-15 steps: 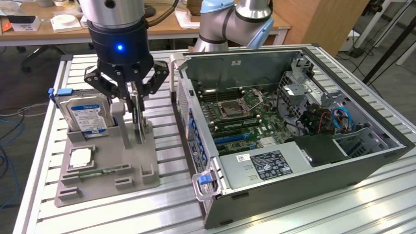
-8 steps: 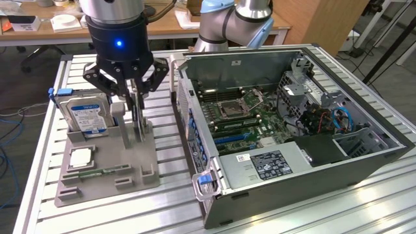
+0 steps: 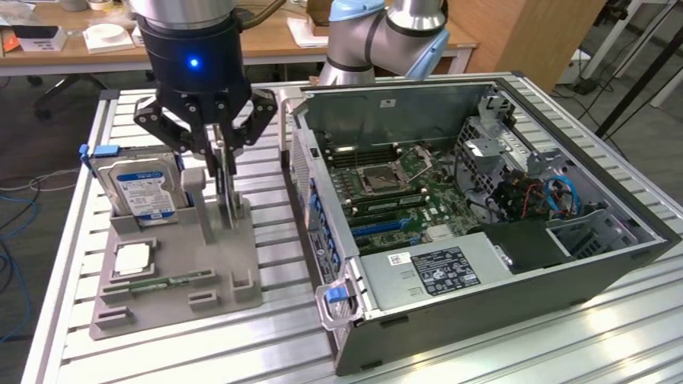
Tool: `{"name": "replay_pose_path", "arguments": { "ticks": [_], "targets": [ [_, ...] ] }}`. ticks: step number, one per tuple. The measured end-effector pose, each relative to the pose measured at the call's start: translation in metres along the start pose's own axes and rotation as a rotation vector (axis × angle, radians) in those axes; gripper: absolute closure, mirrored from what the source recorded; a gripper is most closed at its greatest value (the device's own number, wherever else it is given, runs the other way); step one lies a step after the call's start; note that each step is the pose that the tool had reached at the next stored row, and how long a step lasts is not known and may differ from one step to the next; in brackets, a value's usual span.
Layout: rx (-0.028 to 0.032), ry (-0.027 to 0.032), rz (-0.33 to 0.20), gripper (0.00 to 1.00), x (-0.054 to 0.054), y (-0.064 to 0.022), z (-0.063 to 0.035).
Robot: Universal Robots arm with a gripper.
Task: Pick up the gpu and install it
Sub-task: 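Pick up the gpu and move the gpu toward the slot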
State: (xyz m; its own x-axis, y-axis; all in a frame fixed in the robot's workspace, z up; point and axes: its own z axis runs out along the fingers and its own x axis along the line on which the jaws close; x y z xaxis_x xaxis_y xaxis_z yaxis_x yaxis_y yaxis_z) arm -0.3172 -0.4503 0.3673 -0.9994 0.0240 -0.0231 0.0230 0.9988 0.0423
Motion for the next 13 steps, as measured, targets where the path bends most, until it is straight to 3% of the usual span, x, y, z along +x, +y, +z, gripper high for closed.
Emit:
{"name": "replay_pose_path", "arguments": {
  "ticks": [13],
  "targets": [
    [0.0000,0.0000,0.000,0.74,-0.0003,0.0005,-0.0108]
  ]
}}
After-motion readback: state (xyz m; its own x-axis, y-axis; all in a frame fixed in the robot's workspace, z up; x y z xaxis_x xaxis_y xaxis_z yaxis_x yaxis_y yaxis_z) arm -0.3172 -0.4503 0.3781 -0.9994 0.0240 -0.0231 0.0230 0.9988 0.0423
